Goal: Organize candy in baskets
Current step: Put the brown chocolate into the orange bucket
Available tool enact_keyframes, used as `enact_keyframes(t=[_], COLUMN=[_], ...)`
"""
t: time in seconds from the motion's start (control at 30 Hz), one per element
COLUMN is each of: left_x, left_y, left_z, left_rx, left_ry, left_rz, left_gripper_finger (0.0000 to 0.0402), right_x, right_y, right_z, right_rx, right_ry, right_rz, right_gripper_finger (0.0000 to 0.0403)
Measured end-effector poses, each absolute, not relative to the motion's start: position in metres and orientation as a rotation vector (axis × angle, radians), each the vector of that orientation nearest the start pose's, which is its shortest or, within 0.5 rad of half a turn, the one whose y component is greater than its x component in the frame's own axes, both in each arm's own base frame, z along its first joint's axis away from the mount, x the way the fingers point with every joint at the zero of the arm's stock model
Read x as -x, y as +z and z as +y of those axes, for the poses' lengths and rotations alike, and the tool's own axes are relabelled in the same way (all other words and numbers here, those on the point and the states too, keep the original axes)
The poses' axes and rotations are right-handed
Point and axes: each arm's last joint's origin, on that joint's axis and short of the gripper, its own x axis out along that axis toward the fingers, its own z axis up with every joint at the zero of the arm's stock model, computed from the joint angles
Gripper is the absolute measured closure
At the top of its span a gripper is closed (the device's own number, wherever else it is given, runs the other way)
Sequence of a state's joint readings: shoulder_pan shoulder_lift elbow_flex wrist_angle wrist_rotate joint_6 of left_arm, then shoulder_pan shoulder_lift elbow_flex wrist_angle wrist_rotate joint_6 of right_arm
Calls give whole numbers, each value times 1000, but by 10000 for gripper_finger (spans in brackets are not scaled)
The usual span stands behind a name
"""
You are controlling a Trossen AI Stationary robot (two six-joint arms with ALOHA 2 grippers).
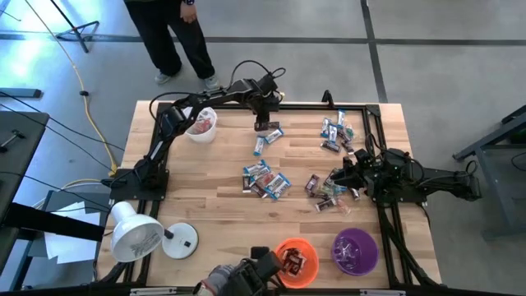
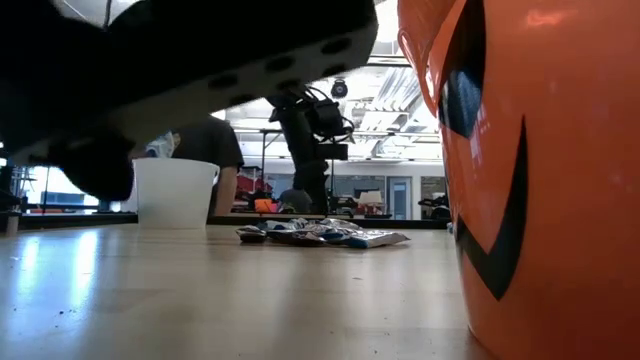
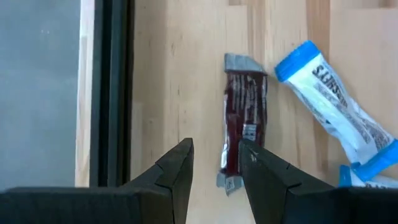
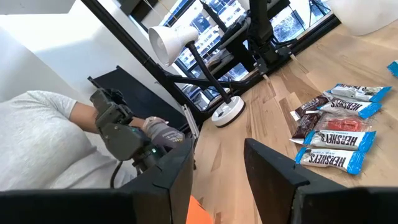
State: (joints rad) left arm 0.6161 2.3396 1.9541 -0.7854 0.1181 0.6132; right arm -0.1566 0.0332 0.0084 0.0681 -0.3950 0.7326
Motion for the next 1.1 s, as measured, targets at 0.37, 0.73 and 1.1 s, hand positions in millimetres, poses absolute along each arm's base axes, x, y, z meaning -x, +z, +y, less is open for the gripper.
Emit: enact_keyframes(t=[0.37,0.73,1.1], left_x=[-399,-390,-387], left_y=[153,145,145], left_z=[284,290,294], left_rx=[-21,151,297], left_ry=[55,53,161], left_rz=[1196,1194,1190], left_gripper_finger=[285,285,385], right_x=[-97,-97,-97], right_y=[170,170,170], right_z=[-4,-4,-4], right_rx=[-717,-717,-717], right_ry=[243,243,243], right_rz=[47,47,47], right_gripper_finger=[265,265,265])
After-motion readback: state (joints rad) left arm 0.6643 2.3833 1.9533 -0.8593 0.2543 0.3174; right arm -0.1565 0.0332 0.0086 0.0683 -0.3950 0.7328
